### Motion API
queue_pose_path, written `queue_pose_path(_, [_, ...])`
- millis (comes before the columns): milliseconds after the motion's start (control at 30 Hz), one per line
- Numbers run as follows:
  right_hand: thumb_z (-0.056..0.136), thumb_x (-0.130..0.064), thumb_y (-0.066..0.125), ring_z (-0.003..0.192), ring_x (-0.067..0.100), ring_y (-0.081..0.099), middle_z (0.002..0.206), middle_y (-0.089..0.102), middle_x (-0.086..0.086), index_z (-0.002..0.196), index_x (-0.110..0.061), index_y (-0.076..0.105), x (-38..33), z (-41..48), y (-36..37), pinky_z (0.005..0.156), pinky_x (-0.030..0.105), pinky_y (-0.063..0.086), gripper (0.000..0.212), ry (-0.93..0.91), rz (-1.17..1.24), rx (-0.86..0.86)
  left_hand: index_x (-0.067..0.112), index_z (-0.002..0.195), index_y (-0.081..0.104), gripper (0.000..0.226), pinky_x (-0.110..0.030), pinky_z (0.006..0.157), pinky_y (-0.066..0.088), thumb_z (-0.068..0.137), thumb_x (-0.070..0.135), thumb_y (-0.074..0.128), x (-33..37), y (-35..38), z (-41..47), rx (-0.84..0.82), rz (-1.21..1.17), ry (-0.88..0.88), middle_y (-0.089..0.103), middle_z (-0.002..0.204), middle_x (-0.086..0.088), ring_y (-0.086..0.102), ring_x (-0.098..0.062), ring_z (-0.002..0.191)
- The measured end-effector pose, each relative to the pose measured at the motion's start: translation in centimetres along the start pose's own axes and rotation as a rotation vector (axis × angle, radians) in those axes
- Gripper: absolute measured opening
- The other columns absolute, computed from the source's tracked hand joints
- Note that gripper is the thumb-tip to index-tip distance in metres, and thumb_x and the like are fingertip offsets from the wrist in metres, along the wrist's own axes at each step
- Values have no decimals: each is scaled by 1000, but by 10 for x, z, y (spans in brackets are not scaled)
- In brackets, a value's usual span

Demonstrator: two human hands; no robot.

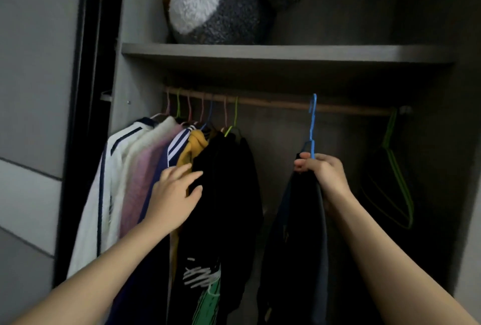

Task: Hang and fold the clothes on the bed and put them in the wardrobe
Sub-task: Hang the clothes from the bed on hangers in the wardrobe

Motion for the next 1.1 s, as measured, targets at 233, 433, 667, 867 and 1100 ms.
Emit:
queue_pose_path(233, [80,14,55,64,19,51,68,56,12,100,19,58,-12,77,78,69,24,42,21,-68,-183,-7,26,145,31,54,-39,113,17,96,50,34,-19,28,120,-176,194,53,18,156,-1,8,-18,143])
queue_pose_path(433, [82,18,41,63,21,54,70,58,13,79,4,55,4,119,119,69,27,49,20,-2,-125,4,29,148,21,59,-45,113,11,96,53,33,-40,54,154,-404,241,180,6,158,1,-2,-19,144])
queue_pose_path(667, [83,18,42,51,14,56,51,61,4,67,0,54,20,150,140,49,16,49,27,30,-174,3,30,147,22,54,-40,112,10,97,43,36,-53,68,156,-408,106,263,11,157,7,-3,-13,144])
queue_pose_path(867, [83,17,46,60,18,50,69,55,11,67,-3,53,62,149,156,62,24,42,26,73,-209,-66,26,149,19,53,-35,111,9,99,40,32,-59,71,155,-425,64,338,11,156,13,-4,-7,142])
queue_pose_path(1100, [93,-14,52,52,9,36,59,41,1,65,-10,50,62,148,163,44,17,29,28,-37,-534,-49,25,148,23,50,-33,111,8,100,40,27,-56,66,142,-377,73,339,16,156,10,0,-8,143])
Point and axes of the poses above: each hand's wrist, its own z-axis towards the middle knuckle, its own y-axis out of the palm, x = y × z, the point moved 3 cm from there along z, towards the middle knuckle
